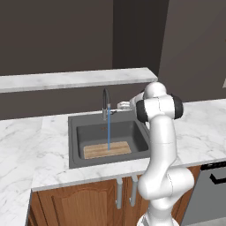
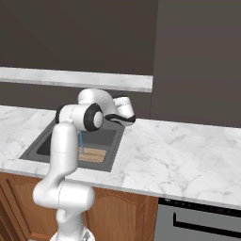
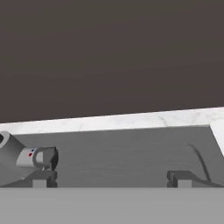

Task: Turn on the sink faucet with hot water and rinse the cutting board for ten seconds, then turn off the faucet. Push the cutting board to reach the water if necessary.

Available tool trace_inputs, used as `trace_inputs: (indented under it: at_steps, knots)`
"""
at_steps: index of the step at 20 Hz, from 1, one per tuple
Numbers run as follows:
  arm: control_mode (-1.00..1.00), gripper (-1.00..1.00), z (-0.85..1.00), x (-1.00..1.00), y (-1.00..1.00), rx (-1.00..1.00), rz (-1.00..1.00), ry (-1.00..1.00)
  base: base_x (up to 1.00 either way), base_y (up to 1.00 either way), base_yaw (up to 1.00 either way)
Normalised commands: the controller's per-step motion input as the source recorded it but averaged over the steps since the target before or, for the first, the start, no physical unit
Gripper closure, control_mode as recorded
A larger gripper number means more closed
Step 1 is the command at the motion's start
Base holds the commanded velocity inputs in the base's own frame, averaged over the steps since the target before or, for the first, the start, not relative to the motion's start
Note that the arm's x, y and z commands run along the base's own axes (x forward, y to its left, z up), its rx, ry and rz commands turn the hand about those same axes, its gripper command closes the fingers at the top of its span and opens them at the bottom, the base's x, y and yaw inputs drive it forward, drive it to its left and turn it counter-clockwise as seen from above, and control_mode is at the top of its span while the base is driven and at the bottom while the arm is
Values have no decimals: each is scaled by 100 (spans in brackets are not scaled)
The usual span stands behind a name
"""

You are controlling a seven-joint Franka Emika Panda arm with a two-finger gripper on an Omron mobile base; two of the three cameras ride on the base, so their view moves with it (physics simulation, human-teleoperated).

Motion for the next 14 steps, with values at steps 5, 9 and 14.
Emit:
trace_inputs:
  at_steps: [5, 9, 14]
  knots:
    - [-100, -100, 0, 0, 20, 0, -5, 0, 0, 0, 0]
    - [-100, -100, 0, 0, 2, 0, -10, 0, 0, 0, 0]
    - [-100, -100, 0, 0, 0, 0, -10, 0, 0, 0, 0]
